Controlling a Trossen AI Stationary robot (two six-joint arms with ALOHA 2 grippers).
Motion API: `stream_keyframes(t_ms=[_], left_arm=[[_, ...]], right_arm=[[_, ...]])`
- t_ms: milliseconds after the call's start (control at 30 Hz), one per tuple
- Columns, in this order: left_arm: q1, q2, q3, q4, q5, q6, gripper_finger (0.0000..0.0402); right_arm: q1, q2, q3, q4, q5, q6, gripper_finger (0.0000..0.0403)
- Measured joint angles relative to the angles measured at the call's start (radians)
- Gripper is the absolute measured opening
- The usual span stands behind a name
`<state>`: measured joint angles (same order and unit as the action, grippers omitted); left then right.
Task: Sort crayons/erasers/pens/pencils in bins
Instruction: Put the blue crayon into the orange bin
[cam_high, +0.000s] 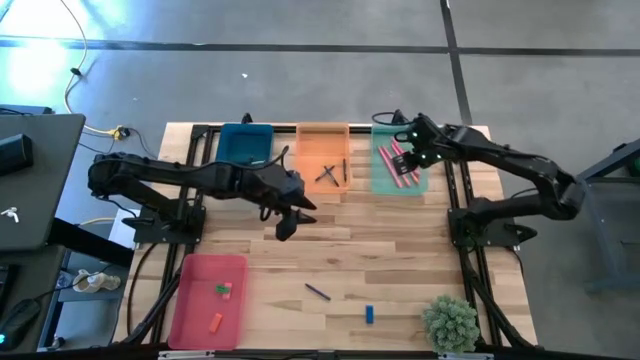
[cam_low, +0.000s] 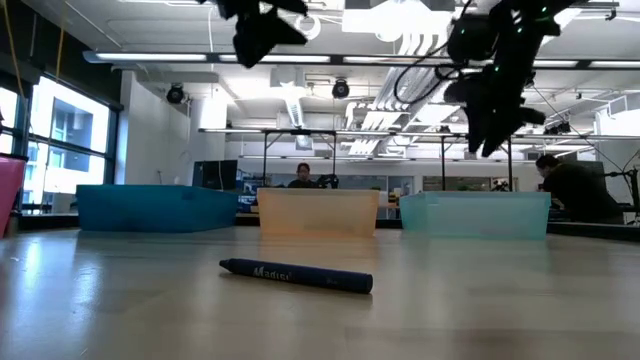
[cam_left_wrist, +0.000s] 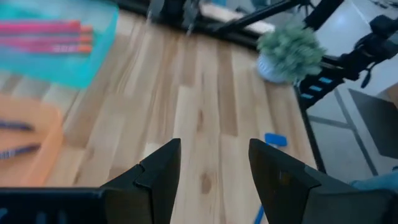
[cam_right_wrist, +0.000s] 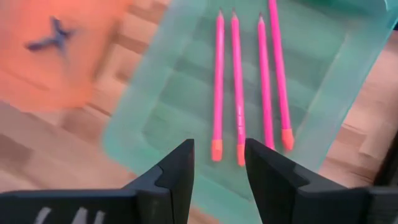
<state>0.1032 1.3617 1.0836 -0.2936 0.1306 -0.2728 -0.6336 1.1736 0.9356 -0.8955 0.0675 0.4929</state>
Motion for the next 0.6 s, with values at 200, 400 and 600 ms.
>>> stream_keyframes(t_ms=[200, 400, 600], left_arm=[[-0.019, 0.000, 0.077, -0.032, -0.001, 0.055, 0.0179], [-0.070, 0.000, 0.140, -0.055, -0.004, 0.169, 0.0196], [-0.130, 0.000, 0.199, -0.073, -0.054, 0.260, 0.0196]], right_arm=[[0.083, -0.104, 0.000, -0.001, -0.019, 0.103, 0.0134], [0.211, -0.156, 0.000, -0.002, -0.018, 0.241, 0.0134], [0.342, -0.161, -0.001, -0.004, 0.015, 0.387, 0.0134]])
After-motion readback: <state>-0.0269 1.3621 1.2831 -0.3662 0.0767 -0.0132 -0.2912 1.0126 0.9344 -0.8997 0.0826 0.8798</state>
